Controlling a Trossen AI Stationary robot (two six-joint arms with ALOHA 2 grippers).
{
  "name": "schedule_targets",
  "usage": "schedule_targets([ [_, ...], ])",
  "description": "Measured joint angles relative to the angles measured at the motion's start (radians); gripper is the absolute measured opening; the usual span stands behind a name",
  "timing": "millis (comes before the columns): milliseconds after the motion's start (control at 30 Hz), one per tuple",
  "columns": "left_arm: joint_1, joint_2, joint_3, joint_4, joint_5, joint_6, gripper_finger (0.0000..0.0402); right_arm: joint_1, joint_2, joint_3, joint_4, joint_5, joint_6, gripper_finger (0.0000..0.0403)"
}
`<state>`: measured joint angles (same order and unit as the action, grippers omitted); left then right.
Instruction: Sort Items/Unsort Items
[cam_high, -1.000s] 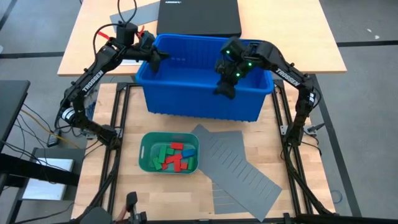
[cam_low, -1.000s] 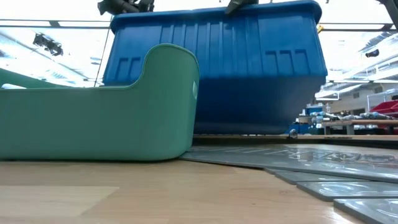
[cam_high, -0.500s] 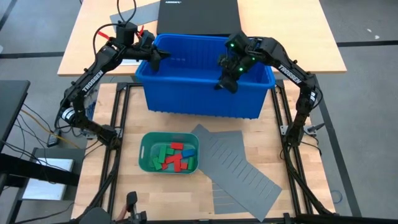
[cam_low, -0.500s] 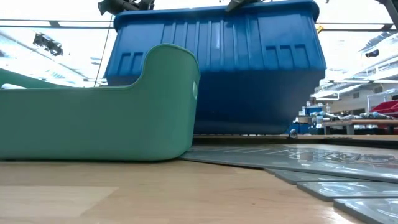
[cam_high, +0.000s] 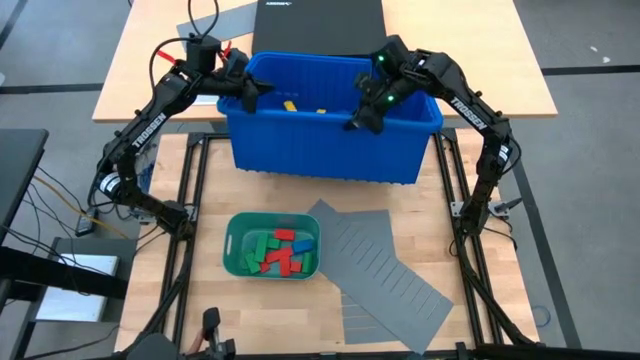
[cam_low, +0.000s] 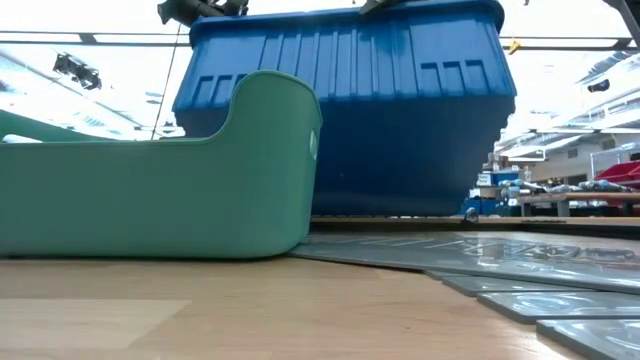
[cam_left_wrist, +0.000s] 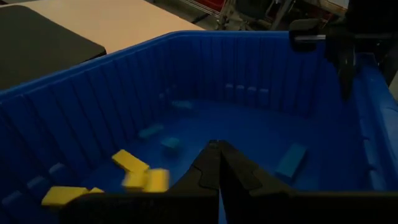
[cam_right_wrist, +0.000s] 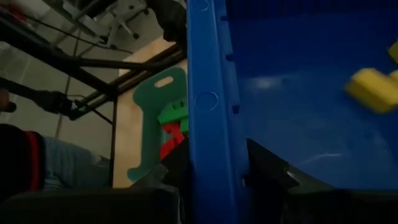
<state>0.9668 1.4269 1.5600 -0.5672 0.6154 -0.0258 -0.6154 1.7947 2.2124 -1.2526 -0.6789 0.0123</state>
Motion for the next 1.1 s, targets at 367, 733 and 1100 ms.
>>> schedule_targets([
  [367,0.000,0.000,0.000,0.024,0.000,-0.019,0.0005,0.021,0.001,-0.029,-0.078,0.105,-0.224,0.0102],
  [733,0.000,0.000,0.000,0.022,0.018,-0.031,0.0005,0.042,-0.004,-0.227,-0.065,0.201,-0.402,0.0105],
  [1100,0.000,0.000,0.000,0.014,0.018,-0.035,0.0005,0.088,0.002,-0.329,-0.069,0.241,-0.424,0.0129],
])
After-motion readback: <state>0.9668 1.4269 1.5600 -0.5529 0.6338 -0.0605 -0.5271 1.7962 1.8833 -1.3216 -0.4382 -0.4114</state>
